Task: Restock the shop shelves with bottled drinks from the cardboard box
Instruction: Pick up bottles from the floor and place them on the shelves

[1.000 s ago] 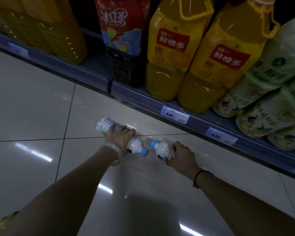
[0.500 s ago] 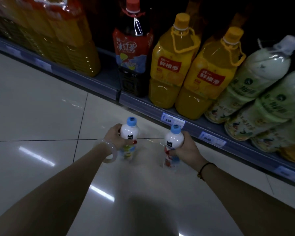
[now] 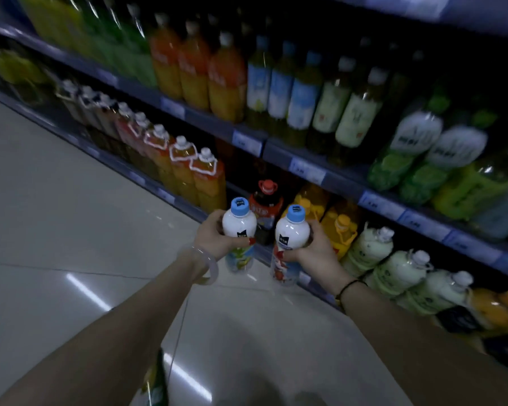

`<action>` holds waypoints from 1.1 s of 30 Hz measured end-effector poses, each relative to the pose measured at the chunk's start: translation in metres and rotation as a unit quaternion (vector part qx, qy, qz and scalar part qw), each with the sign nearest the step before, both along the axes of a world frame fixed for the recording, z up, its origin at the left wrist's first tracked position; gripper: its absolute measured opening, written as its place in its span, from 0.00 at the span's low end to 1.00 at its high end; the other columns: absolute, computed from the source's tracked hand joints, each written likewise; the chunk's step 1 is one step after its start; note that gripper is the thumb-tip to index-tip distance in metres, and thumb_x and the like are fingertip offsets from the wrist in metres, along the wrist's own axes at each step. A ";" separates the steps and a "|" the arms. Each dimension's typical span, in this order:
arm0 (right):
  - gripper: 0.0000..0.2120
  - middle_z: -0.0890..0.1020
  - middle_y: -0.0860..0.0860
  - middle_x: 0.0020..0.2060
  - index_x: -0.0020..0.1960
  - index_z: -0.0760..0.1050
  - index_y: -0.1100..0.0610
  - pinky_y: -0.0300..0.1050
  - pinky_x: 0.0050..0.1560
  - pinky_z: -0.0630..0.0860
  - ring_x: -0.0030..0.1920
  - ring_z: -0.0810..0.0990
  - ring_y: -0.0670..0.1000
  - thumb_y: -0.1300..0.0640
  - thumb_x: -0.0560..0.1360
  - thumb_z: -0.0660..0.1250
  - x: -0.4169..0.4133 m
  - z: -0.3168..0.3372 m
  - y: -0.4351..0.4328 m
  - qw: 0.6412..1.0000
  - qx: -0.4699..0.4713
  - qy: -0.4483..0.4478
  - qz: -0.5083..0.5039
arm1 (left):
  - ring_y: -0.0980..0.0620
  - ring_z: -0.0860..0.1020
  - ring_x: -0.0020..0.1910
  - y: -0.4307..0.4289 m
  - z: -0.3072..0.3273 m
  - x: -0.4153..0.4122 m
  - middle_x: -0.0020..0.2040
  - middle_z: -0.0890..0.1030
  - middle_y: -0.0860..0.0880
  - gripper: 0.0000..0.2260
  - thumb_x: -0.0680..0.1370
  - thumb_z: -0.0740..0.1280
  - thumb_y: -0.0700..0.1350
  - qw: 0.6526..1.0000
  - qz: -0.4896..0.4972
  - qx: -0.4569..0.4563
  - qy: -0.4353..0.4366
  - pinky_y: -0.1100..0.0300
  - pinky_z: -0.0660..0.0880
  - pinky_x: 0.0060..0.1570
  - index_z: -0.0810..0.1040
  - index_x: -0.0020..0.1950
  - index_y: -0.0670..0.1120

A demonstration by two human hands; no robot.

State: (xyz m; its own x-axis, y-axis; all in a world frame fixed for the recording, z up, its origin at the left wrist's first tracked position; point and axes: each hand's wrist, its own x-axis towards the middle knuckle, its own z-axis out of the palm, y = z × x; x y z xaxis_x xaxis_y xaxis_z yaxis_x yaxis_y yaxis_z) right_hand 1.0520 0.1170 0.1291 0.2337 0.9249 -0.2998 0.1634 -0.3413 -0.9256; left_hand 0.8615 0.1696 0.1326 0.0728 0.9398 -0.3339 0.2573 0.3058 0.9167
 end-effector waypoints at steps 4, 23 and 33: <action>0.26 0.77 0.48 0.43 0.53 0.68 0.57 0.41 0.41 0.74 0.43 0.76 0.48 0.72 0.62 0.75 -0.020 0.145 0.009 0.999 0.037 -0.012 0.017 | 0.47 0.79 0.50 0.003 0.146 -0.016 0.51 0.81 0.47 0.22 0.63 0.78 0.36 0.999 -0.001 0.037 -0.007 0.52 0.78 0.49 0.74 0.50 0.52; 0.26 0.78 0.54 0.48 0.56 0.70 0.57 0.39 0.37 0.75 0.43 0.77 0.47 0.72 0.63 0.73 -0.092 0.593 -0.002 0.975 0.195 0.026 0.107 | 0.47 0.81 0.52 -0.056 0.590 -0.093 0.52 0.82 0.46 0.20 0.66 0.77 0.37 0.976 0.078 0.195 -0.054 0.50 0.78 0.55 0.78 0.55 0.46; 0.27 0.79 0.60 0.52 0.57 0.70 0.61 0.46 0.45 0.78 0.49 0.80 0.56 0.73 0.61 0.74 -0.132 0.627 -0.006 0.948 0.198 0.053 0.242 | 0.50 0.82 0.47 -0.125 0.633 -0.129 0.51 0.83 0.46 0.20 0.65 0.77 0.37 0.949 0.226 0.216 -0.039 0.60 0.77 0.40 0.78 0.56 0.43</action>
